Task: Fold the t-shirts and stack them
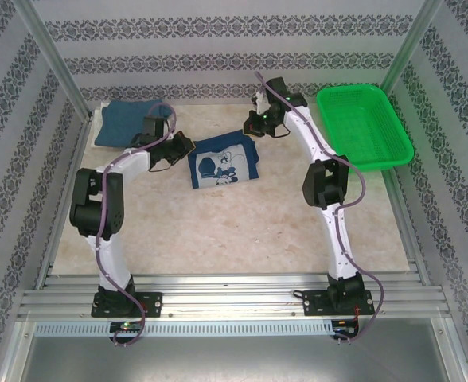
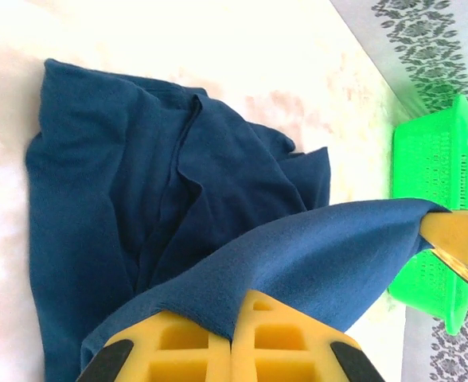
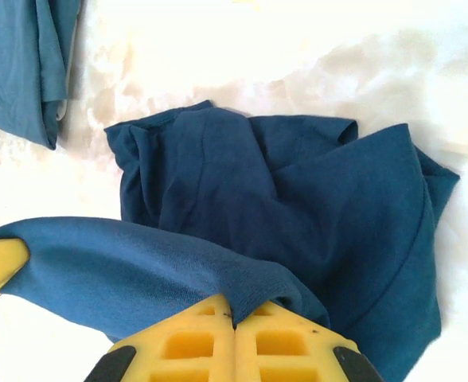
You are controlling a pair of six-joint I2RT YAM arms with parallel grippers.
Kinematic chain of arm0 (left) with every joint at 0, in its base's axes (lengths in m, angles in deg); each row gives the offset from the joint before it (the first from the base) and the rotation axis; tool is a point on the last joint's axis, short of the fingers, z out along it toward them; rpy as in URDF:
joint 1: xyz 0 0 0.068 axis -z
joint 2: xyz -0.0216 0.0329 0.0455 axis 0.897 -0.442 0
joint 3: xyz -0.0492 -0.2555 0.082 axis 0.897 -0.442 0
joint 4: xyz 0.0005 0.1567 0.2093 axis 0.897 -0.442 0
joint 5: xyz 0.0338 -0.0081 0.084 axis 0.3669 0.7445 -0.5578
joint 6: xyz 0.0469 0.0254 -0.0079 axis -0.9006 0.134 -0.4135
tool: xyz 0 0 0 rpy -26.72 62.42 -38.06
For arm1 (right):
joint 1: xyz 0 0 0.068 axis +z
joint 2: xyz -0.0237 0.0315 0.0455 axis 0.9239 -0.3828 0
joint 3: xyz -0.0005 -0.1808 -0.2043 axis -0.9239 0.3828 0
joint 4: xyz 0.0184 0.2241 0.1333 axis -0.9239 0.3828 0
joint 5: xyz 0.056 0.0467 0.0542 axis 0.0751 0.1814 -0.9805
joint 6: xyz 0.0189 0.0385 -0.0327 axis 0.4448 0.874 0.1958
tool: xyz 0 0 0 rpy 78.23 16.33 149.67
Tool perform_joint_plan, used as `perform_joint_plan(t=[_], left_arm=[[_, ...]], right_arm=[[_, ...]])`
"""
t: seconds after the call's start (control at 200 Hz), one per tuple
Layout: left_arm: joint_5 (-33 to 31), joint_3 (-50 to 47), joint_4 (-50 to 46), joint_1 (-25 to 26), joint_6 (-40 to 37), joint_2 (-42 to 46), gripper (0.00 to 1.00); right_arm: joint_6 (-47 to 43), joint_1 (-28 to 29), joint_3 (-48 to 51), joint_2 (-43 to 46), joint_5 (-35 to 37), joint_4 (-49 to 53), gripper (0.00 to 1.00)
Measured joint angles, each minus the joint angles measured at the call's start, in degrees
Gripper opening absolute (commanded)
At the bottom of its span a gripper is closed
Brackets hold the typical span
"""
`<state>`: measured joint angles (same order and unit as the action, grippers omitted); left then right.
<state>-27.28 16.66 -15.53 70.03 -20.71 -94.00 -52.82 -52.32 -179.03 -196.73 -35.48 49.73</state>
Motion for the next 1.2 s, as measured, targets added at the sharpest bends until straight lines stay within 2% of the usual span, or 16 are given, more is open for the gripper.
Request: perform_joint_plan(t=[0.19, 0.22, 0.255, 0.3, 0.34, 0.36, 0.385, 0.415, 0.445, 0.634, 0.784, 0.814, 0.894, 0.949, 1.039, 1.199], left_arm=[[0.42, 3.65, 1.27, -0.28, 0.13, -5.81, 0.00], [0.57, 4.11, 1.60, -0.35, 0.28, -6.67, 0.00], [0.72, 4.70, 1.99, -0.39, 0.50, -7.72, 0.06], [0.98, 5.73, 2.58, -0.48, 0.72, -9.27, 0.24], [1.27, 6.71, 3.43, -0.55, 1.03, -10.58, 0.40], [1.40, 7.06, 3.98, -0.63, 1.33, -11.15, 0.65], [1.49, 7.39, 4.57, -0.72, 1.75, -11.82, 0.84], [1.51, 7.63, 5.27, -0.92, 2.29, -12.37, 0.98], [1.53, 7.74, 5.81, -1.18, 2.86, -12.72, 1.00], [0.81, 9.68, 5.79, -4.28, 4.68, -11.28, 1.00], [-1.79, 10.60, 1.27, -5.64, 1.49, -1.73, 0.99], [-2.10, 10.60, 0.57, -5.42, 0.46, 0.90, 0.90], [-2.95, 10.58, -1.22, -3.91, -2.19, 7.28, 0.47], [-3.15, 10.05, -1.70, -2.03, -3.98, 10.84, 0.28], [-2.78, 7.37, -1.66, 1.64, -5.55, 13.55, 0.13], [-0.17, 4.11, -1.68, 5.68, -6.21, 6.73, 0.07]], right_arm=[[1.95, -0.87, -0.04, -2.51, -1.16, -1.75, 0.06], [2.36, -1.09, -0.04, -2.93, -1.51, -2.40, 0.11], [2.97, -1.25, -0.11, -3.54, -1.86, -3.23, 0.21], [4.46, -1.51, -0.15, -4.39, -2.49, -4.52, 0.37], [5.18, -1.86, -0.15, -5.16, -2.93, -5.92, 0.41], [5.49, -1.97, -0.15, -5.44, -3.10, -6.49, 0.43], [5.99, -2.23, -0.15, -5.84, -3.23, -7.32, 0.45], [6.84, -2.51, -0.15, -6.21, -3.61, -8.31, 0.48], [7.76, -2.82, -0.15, -6.43, -3.93, -9.25, 0.49], [10.29, -4.52, 1.20, -4.87, -4.26, -14.32, 0.51], [10.25, -4.81, 17.07, 7.78, -3.50, -19.80, 0.45], [10.43, -4.72, 19.87, 10.71, -3.72, -20.85, 0.40], [10.78, -4.04, 25.53, 18.14, -5.03, -23.67, 0.26], [11.85, -3.23, 29.11, 22.32, -6.34, -26.97, 0.18], [14.14, -1.27, 34.27, 26.14, -9.84, -33.57, 0.07], [20.33, 1.22, 38.16, 22.03, -14.69, -43.91, 0.03]])
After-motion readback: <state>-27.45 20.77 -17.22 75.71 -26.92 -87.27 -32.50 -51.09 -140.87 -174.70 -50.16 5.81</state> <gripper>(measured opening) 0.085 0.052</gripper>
